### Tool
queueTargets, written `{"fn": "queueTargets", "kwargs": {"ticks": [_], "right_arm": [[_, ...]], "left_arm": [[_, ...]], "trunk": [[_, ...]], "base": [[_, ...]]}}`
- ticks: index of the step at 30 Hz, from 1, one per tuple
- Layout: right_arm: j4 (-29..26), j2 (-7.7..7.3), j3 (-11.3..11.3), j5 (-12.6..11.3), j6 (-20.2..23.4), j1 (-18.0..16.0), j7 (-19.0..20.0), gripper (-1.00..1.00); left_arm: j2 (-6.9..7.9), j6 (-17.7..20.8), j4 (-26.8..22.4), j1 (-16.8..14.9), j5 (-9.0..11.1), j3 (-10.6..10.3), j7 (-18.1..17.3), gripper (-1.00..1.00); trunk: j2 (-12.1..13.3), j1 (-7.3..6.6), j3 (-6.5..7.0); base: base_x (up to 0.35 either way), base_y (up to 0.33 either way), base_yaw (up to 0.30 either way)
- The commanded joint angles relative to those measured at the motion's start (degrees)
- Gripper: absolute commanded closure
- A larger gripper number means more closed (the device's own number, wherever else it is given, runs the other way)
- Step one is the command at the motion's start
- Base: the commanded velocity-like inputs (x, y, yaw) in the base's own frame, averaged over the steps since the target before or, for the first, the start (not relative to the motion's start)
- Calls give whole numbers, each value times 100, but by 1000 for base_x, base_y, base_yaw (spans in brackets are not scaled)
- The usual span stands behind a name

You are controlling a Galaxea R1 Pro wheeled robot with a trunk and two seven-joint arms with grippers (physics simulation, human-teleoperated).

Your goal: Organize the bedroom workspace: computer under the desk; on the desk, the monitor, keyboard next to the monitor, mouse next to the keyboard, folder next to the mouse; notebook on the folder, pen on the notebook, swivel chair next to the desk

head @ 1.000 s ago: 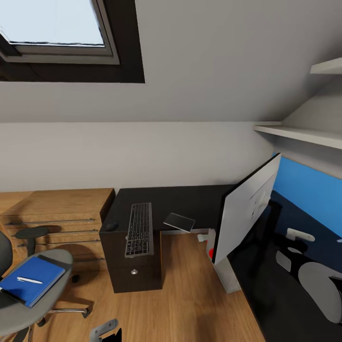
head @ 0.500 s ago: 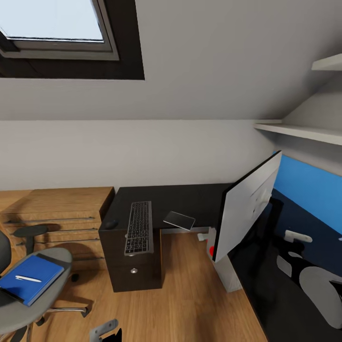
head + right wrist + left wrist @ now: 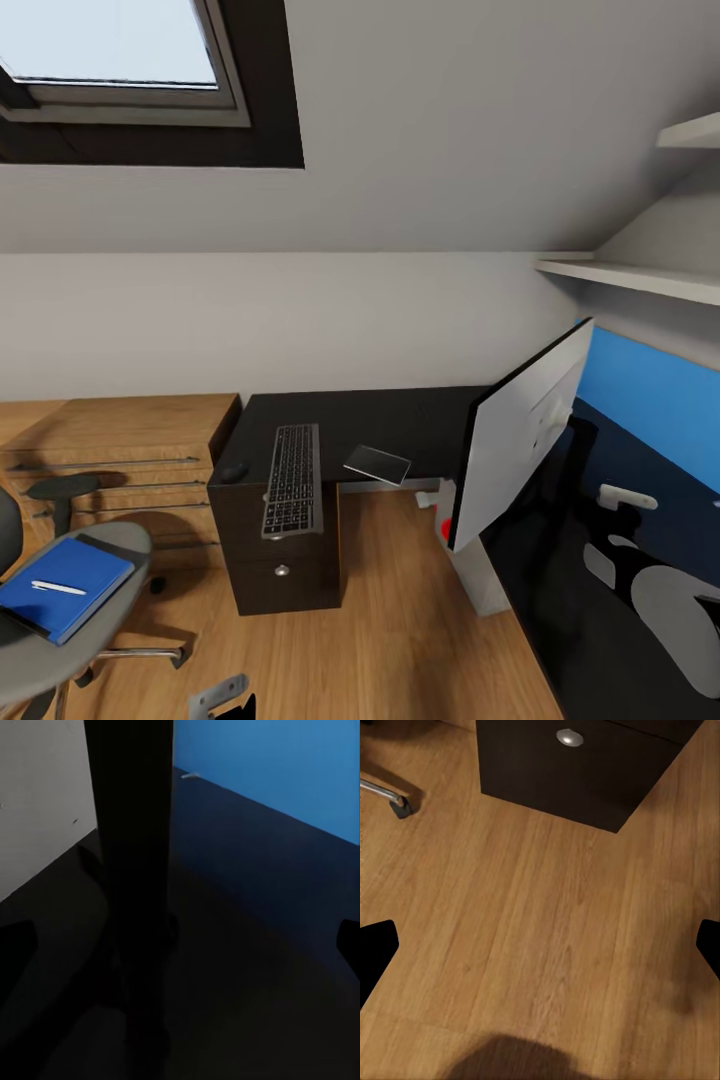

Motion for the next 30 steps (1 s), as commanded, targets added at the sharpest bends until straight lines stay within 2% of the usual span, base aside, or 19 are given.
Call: {"fn": "queueTargets", "kwargs": {"ticks": [1, 30], "right_arm": [[9, 0, -12, -14, -27, -6, 4, -100], [9, 5, -12, -12, -31, -6, 5, -100]], "left_arm": [[9, -47, 5, -9, 59, -43, 38, -100], [1, -39, 88, -9, 63, -48, 38, -100]], "trunk": [[-5, 1, -7], [-5, 1, -7]], "base": [[134, 0, 0], [76, 9, 0]]}}
